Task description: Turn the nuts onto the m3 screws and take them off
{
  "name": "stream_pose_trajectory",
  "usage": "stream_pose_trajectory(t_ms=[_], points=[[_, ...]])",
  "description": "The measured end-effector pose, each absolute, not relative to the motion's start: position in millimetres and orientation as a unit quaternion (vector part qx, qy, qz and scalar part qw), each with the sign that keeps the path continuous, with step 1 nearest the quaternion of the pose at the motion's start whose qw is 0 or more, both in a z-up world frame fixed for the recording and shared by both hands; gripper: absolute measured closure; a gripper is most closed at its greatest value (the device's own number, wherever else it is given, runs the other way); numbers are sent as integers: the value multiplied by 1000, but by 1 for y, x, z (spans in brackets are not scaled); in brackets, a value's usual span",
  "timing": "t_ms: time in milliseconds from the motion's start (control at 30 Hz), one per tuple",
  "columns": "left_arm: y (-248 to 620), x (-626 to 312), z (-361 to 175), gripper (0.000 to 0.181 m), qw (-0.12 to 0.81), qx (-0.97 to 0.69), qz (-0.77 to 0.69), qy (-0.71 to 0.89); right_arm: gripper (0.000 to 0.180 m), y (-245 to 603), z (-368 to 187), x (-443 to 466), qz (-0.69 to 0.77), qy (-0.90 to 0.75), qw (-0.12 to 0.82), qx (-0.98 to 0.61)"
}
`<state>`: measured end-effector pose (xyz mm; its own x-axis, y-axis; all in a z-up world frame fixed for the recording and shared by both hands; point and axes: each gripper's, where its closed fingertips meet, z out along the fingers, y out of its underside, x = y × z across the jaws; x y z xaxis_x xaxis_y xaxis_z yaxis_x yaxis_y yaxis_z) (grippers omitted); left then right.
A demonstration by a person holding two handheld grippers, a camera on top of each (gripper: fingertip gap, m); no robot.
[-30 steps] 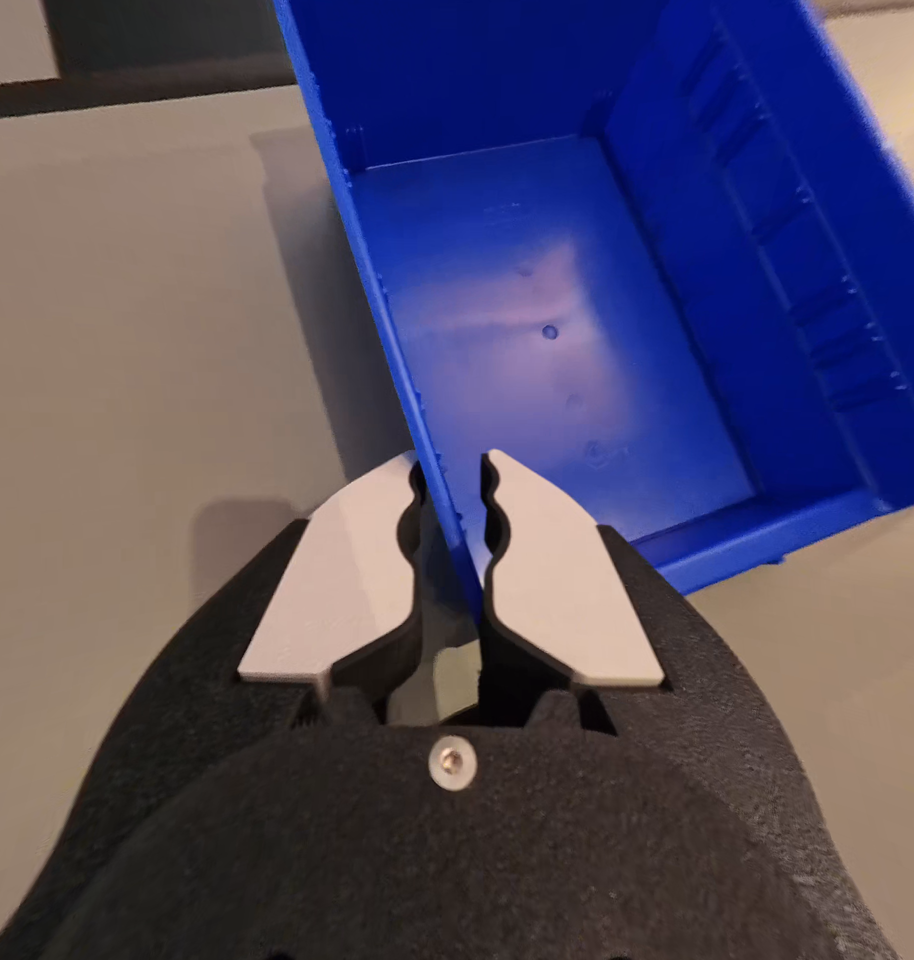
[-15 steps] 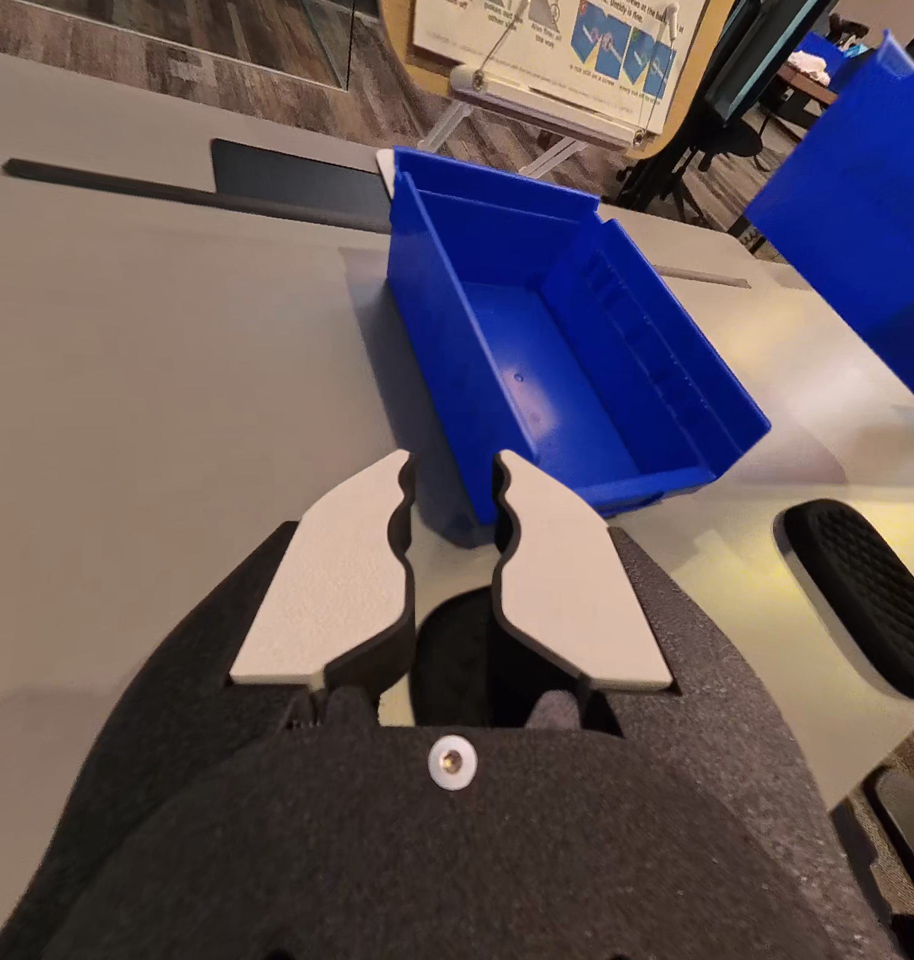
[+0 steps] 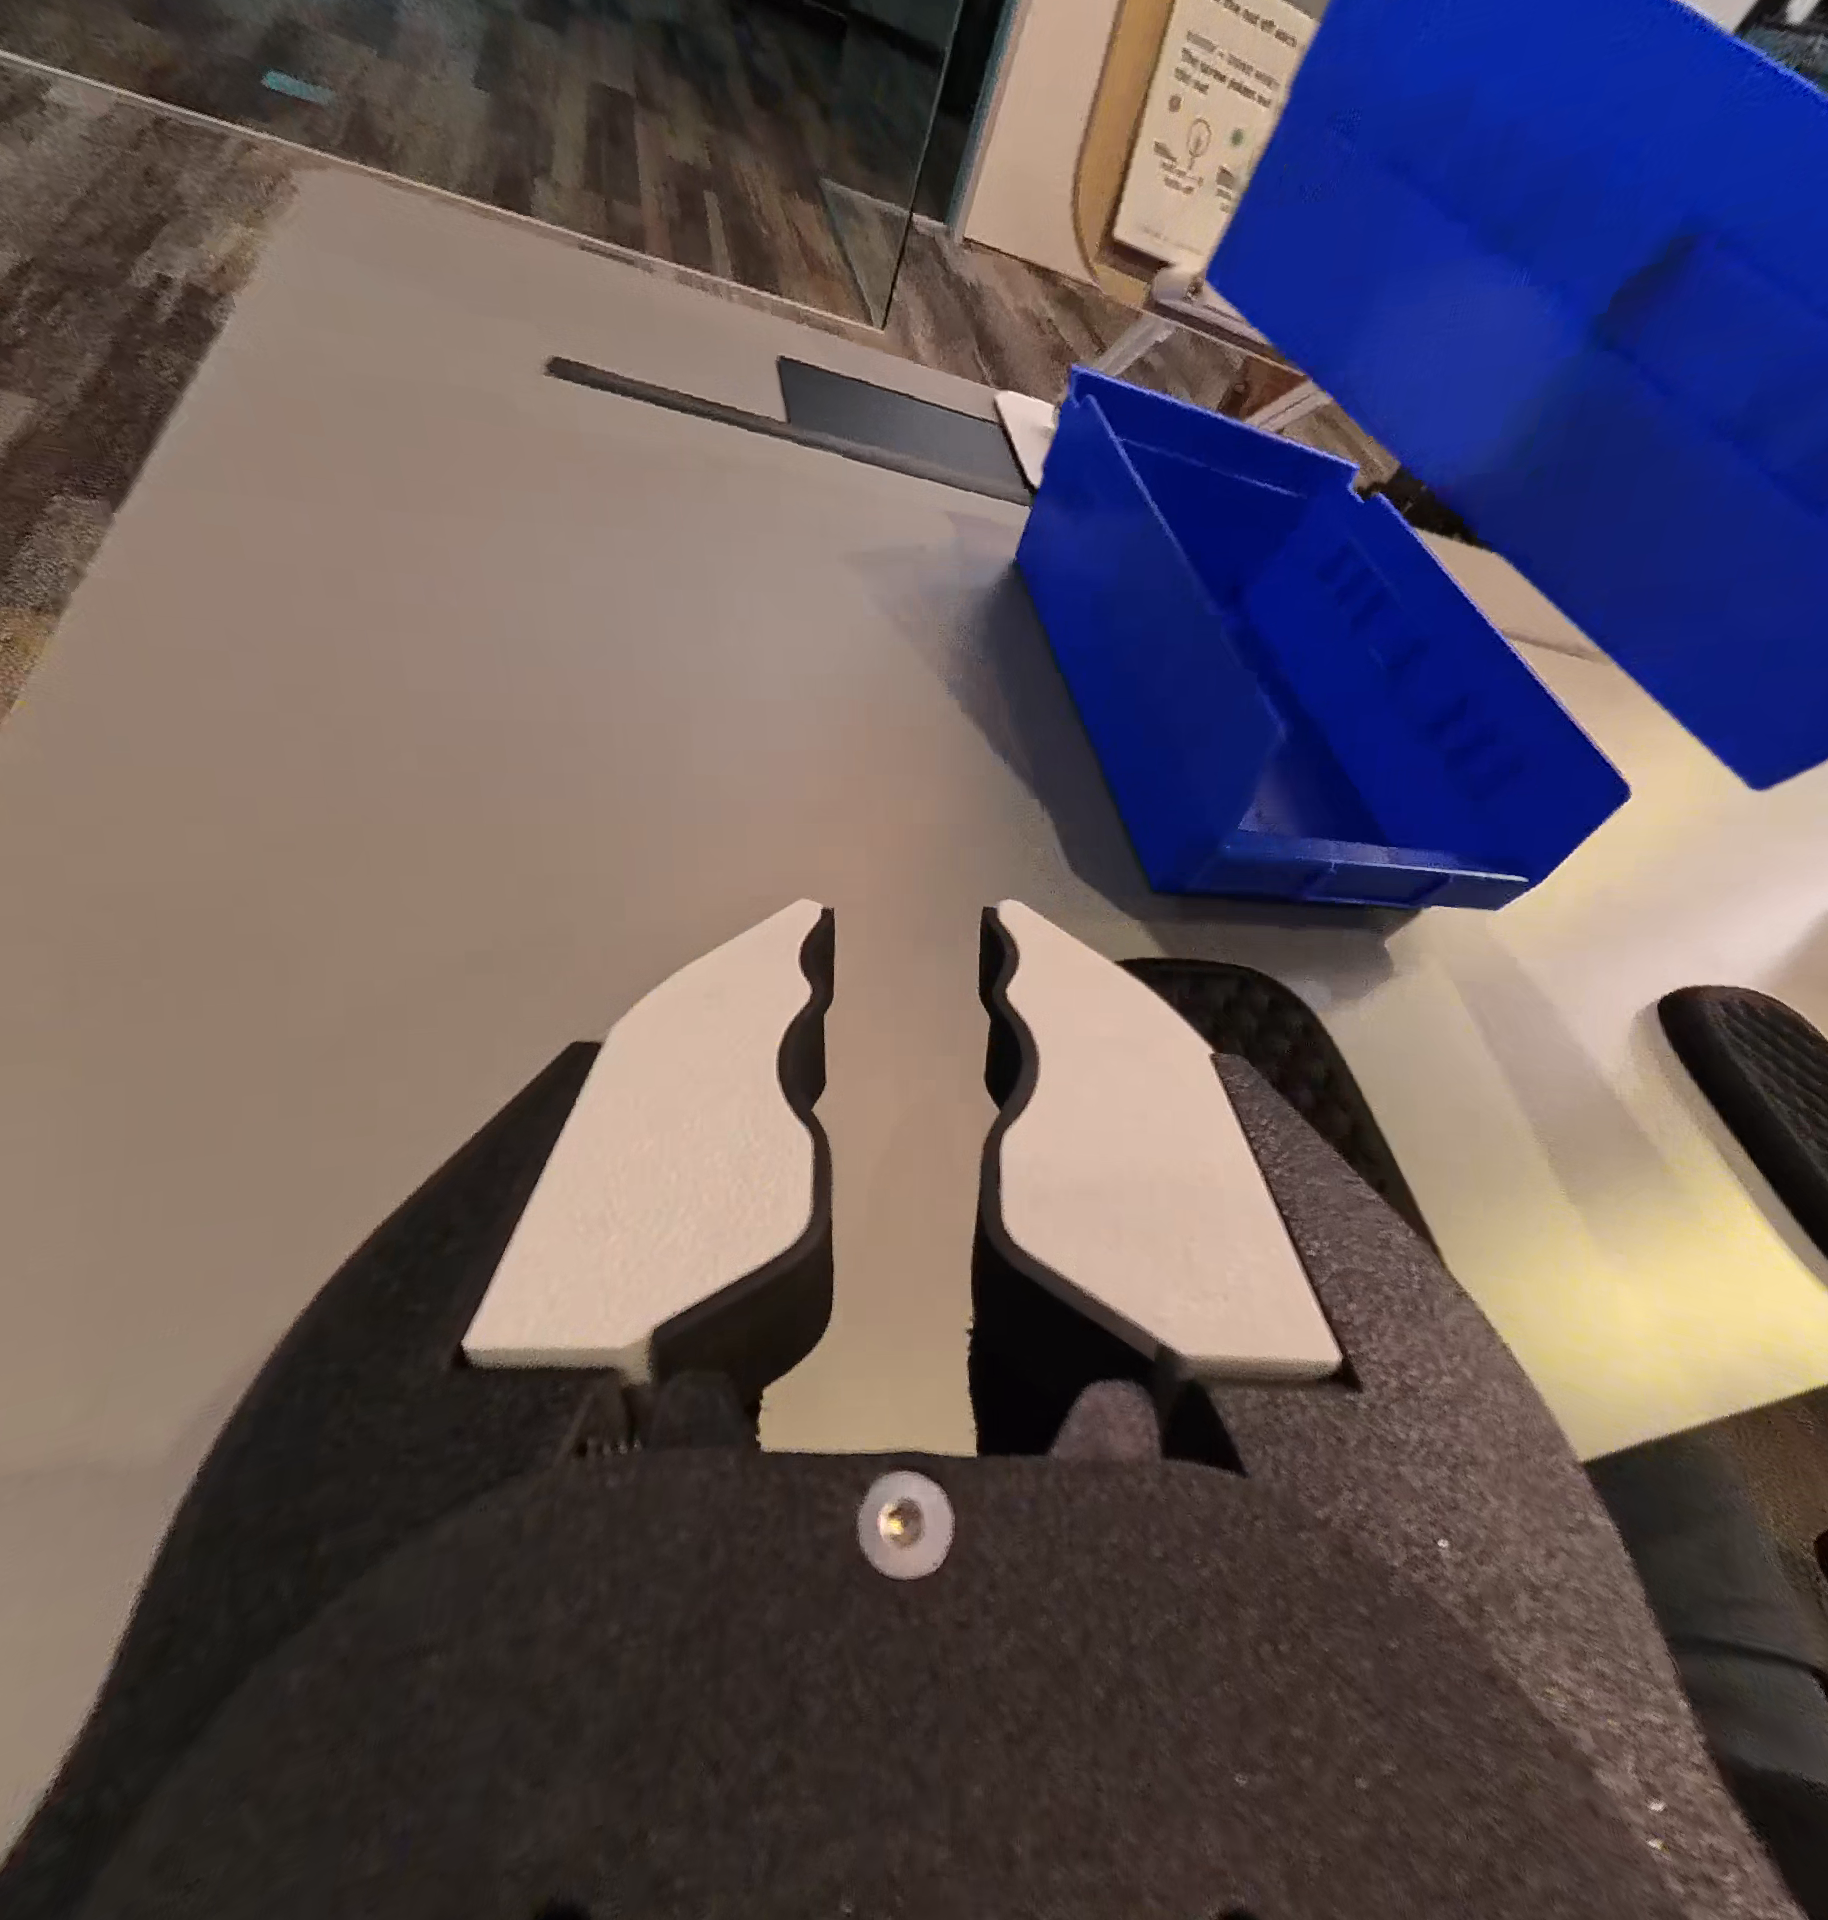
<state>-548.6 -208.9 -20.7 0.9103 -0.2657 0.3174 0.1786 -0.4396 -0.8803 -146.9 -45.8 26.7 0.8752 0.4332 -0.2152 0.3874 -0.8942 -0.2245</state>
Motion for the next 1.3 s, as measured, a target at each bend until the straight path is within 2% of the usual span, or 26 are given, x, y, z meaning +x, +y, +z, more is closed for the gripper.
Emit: stream_pose_trajectory(t_ms=[367,733,1033,1300], points=[[-234,-601,-36,155,532,-822,-204,-7,176,-10,7,-331,162,-268,85,-946],[-243,-632,-37,156,550,-811,-199,-21,175,9,-40,-452,149,-243,100,-953],[-251,-658,-39,155,558,-807,-188,-38,176,-3,-103,-497,146,-248,65,-956],[-256,-679,-47,156,560,-807,-175,-62,175,-5,-124,-491,119,-254,58,-958]])
